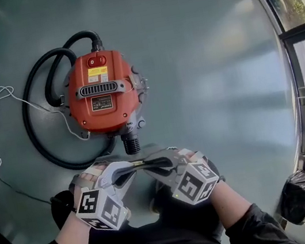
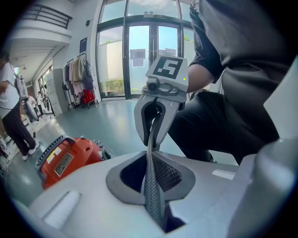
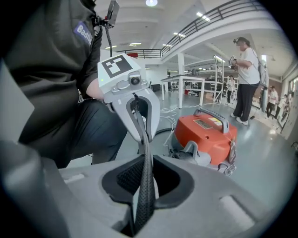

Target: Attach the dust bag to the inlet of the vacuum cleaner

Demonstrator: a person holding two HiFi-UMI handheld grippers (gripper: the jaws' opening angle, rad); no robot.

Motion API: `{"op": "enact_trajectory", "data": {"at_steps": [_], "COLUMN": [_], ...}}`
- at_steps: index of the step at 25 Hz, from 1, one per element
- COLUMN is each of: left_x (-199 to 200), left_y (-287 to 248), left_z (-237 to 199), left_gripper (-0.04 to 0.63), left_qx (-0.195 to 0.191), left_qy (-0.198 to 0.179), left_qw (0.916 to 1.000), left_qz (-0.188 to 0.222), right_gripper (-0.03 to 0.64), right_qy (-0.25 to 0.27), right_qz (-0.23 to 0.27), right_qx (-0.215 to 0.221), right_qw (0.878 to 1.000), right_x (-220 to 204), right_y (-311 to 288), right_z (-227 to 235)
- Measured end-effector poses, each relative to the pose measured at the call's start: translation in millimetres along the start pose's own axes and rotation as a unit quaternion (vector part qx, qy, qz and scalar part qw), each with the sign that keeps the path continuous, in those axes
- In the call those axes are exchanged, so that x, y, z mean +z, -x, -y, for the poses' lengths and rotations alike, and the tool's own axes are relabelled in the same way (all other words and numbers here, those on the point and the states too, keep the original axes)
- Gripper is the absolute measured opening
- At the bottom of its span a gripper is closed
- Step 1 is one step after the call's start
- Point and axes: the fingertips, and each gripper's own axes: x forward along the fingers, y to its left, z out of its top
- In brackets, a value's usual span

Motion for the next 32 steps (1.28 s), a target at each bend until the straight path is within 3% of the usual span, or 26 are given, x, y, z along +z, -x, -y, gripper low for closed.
{"op": "enact_trajectory", "data": {"at_steps": [10,19,32], "left_x": [-26.4,-27.4,-35.3], "left_y": [-25.3,-29.6,-31.1], "left_z": [-8.1,-20.9,-34.2], "left_gripper": [0.048,0.052,0.055], "left_qx": [0.019,0.035,0.048], "left_qy": [-0.025,-0.018,0.004], "left_qw": [0.9995,0.9991,0.9987], "left_qz": [0.000,0.016,0.018], "right_gripper": [0.035,0.029,0.038], "right_qy": [0.037,0.062,0.067], "right_qz": [-0.005,-0.009,-0.012], "right_qx": [-0.008,-0.033,-0.024], "right_qw": [0.999,0.997,0.997], "right_x": [-19.1,-22.0,-21.0], "right_y": [-25.1,-27.6,-37.7], "right_z": [12.6,23.8,36.2]}}
